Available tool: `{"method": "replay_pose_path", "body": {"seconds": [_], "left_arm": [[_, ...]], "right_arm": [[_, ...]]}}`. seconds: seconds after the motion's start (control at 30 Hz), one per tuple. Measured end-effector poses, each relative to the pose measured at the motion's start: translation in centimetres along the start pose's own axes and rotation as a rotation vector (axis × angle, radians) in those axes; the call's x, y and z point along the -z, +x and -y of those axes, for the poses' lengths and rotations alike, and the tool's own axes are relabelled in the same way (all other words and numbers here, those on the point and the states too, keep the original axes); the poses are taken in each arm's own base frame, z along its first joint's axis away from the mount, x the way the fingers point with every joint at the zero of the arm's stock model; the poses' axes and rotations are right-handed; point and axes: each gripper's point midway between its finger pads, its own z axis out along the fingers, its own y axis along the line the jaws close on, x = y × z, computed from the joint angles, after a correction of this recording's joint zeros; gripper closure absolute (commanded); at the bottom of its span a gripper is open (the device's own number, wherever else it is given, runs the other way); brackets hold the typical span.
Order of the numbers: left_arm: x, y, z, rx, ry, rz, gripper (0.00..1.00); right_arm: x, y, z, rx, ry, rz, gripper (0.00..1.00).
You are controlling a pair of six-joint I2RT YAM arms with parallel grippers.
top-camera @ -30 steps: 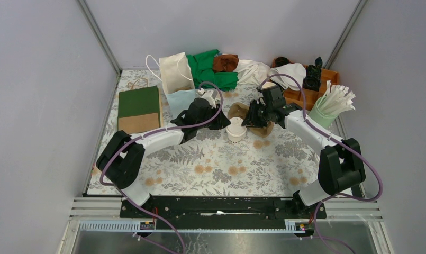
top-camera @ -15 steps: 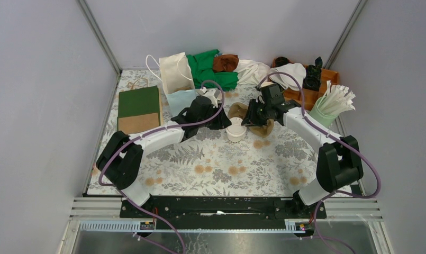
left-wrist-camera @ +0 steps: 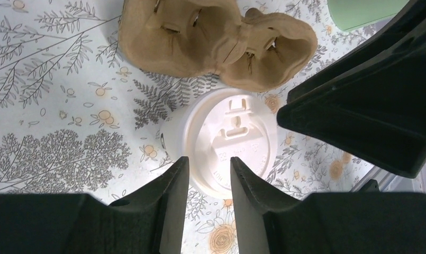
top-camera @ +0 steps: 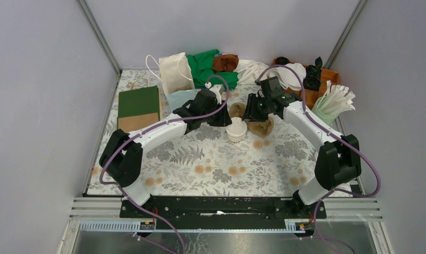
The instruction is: Pack the takeout coffee
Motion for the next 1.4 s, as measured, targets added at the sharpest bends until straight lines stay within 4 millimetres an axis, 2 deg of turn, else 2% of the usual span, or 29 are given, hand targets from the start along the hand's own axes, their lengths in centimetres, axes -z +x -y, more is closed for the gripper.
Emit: {"method": "replay_pose_path", "body": {"seconds": [0.13,0.23,0.4,0.57,0.67,0.8,0.97,1.1,1.27,1.4], "left_arm": [[0.7,0.7,-0.2,0.001,-0.007,-0.011,0.59],[2.2,1.3,-0.1,0.001,-0.001,-0.004,0.57],[4.4,2.2,-0.1,0.004,0.011,0.021,0.72],[4.1,2.8,-0.4,0.024,0.032,0.034,0.76],[3.8,3.0,-0.7,0.058,0.057,0.034,0.78],[3.1,2.2,-1.2,0.119,0.098,0.064,0.81],[2.4,1.5,-1.6,0.174,0.131,0.091,0.83],[1.6,1.4,-1.4,0.198,0.158,0.096,0.83],[0.8,1.4,-1.4,0.219,0.17,0.094,0.83],[0.6,1.3,-1.6,0.23,0.174,0.097,0.83]], "right_arm": [[0.1,0.2,0.4,0.03,0.016,-0.01,0.39],[0.1,0.2,0.9,0.054,0.036,-0.006,0.34],[0.3,-0.1,1.3,0.081,0.071,0.017,0.35],[0.4,-0.1,1.1,0.095,0.074,0.022,0.39],[0.4,0.0,1.0,0.095,0.072,0.022,0.48],[0.5,-0.1,0.8,0.074,0.066,0.036,0.56],[1.7,0.9,0.8,0.019,0.043,0.08,0.68],[2.0,1.7,1.0,-0.037,0.031,0.109,0.69],[1.2,2.9,1.7,-0.09,0.037,0.099,0.7],[1.2,2.8,1.6,-0.103,0.032,0.105,0.7]]}}
